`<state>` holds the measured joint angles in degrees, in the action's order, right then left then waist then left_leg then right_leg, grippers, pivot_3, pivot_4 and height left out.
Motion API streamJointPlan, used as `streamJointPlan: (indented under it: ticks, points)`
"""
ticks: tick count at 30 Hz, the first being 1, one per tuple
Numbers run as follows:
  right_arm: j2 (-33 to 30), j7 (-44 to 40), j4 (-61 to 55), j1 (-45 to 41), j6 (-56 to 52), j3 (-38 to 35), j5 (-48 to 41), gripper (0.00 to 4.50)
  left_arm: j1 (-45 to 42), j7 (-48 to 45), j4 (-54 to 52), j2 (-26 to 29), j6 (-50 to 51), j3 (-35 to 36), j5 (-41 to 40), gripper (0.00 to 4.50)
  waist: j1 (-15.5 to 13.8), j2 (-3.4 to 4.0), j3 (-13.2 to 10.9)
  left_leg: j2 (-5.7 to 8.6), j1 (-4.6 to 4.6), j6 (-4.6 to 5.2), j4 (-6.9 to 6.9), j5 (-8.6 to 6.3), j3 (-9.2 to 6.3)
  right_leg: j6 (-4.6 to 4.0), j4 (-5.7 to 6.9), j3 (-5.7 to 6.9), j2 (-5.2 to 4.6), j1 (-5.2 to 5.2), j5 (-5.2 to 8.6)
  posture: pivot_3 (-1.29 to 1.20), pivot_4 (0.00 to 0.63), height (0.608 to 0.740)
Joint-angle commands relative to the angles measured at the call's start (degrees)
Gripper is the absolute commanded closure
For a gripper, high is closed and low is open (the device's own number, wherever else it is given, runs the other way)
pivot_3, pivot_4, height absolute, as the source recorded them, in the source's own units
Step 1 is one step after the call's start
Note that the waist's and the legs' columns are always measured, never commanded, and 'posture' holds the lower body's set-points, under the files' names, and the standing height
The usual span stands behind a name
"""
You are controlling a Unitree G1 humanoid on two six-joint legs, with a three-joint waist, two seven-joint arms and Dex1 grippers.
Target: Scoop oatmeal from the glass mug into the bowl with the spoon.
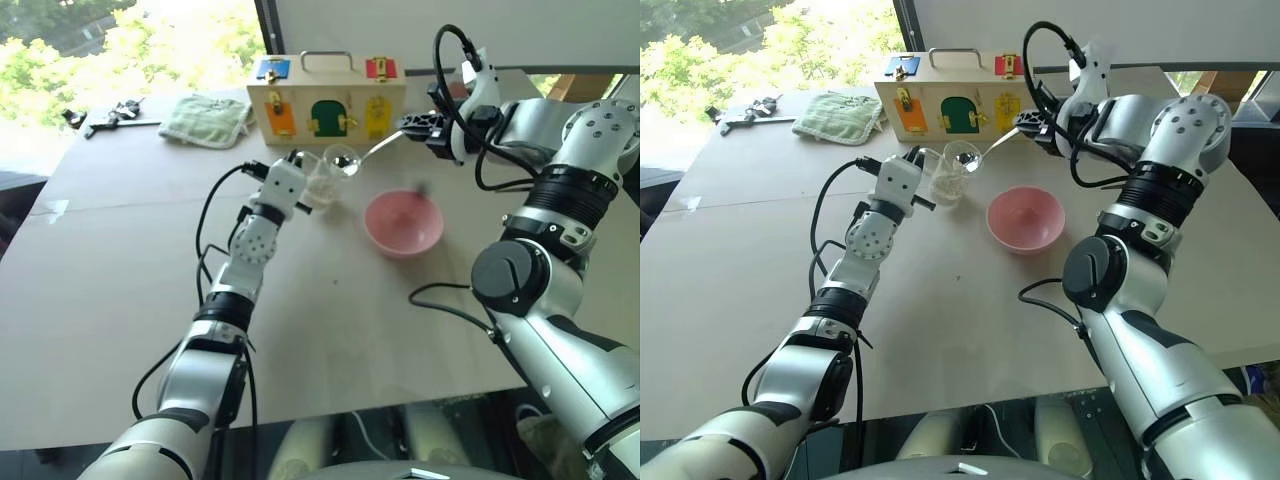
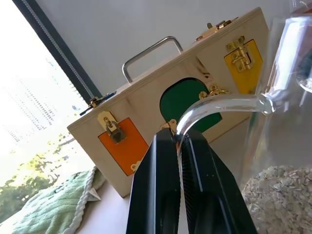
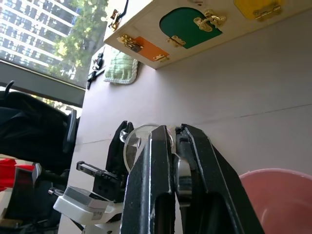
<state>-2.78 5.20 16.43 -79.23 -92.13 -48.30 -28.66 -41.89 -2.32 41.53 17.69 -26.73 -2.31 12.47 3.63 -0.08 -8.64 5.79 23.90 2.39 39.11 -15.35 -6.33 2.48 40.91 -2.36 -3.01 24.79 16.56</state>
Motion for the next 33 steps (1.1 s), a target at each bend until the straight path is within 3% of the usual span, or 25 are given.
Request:
streamJointPlan:
  ticks: [1, 19, 33]
  points:
    - [-0.19, -0.74, -3.1, -0.9, -0.37, 0.16, -2.12, 4.5, -1.46, 0.09, 0.03, 0.03, -1.4, 1.39, -1.91, 4.48, 0.0, 0.0, 0.0, 0.0, 0.0, 0.0, 0.0, 0.0, 0.0, 0.0, 0.0, 0.0, 0.0, 0.0, 0.0, 0.0, 0.15, 0.74]
    - [0.77, 4.48, -7.52, 0.33, -0.37, -4.96, -5.93, 4.5, -3.69, -0.77, 2.48, -3.26, -1.67, 2.61, -5.63, 4.48, -0.19, 0.0, 0.0, 0.0, 0.02, 0.0, 0.0, 0.0, 0.0, 0.0, -0.01, 0.01, -0.01, 0.0, 0.0, 0.0, 0.15, 0.74]
    - [0.05, 13.26, -14.61, 5.69, -0.37, -7.21, -18.77, 4.5, -6.55, -2.22, 3.86, -6.39, -1.57, 3.08, -8.11, 4.48, -0.01, 0.0, 0.0, 0.0, 0.04, 0.01, -0.01, 0.0, 0.0, 0.0, -0.02, -0.01, -0.01, 0.02, 0.0, 0.0, 0.15, 0.74]
